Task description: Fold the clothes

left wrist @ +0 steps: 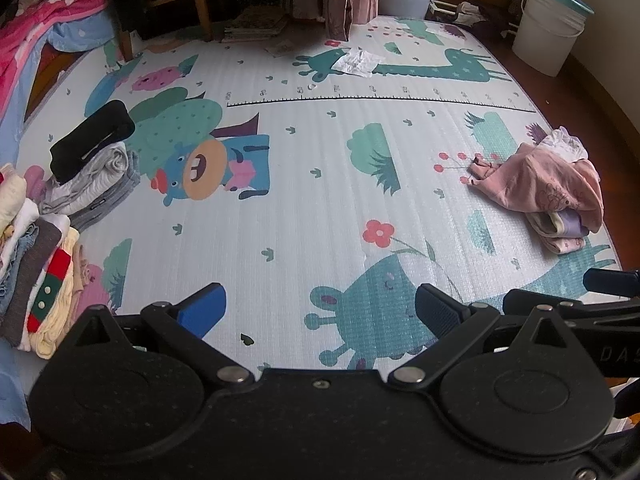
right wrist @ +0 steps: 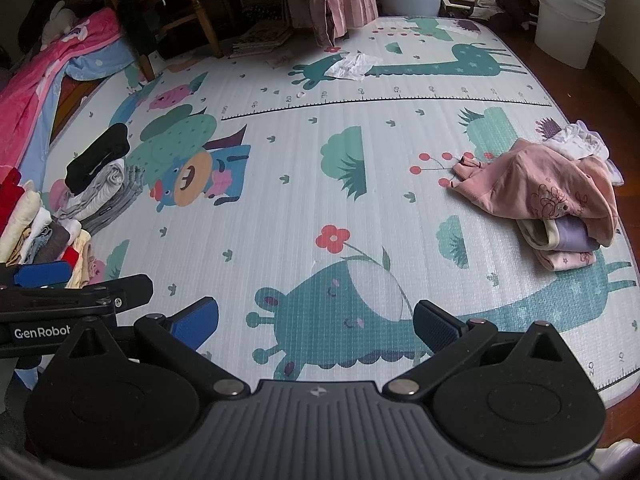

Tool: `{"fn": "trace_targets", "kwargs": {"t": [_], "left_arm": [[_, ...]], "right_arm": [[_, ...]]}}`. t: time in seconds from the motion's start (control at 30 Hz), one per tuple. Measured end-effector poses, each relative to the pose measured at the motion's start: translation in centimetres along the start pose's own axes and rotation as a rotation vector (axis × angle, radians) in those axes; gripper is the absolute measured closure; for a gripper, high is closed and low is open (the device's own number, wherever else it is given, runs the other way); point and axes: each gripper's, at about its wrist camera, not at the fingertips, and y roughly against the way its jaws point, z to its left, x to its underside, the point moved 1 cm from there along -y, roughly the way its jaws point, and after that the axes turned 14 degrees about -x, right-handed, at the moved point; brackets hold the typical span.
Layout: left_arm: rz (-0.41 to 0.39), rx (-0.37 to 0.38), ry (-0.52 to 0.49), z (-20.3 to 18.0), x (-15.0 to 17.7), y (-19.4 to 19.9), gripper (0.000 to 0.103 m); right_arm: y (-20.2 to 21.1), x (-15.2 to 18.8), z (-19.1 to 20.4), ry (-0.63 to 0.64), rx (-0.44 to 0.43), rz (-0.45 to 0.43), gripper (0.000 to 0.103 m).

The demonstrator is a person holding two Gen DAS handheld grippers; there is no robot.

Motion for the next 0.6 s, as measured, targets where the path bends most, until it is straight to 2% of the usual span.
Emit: {"fn": "trace_targets", "kwargs": {"t": [0.6], "left_arm": [[-0.006, -0.002, -0.003, 0.18, 0.27, 0.43, 0.001]], "right_arm": [[0.07, 0.02, -0.21, -0.002, 0.001, 0.000, 0.000]]}}
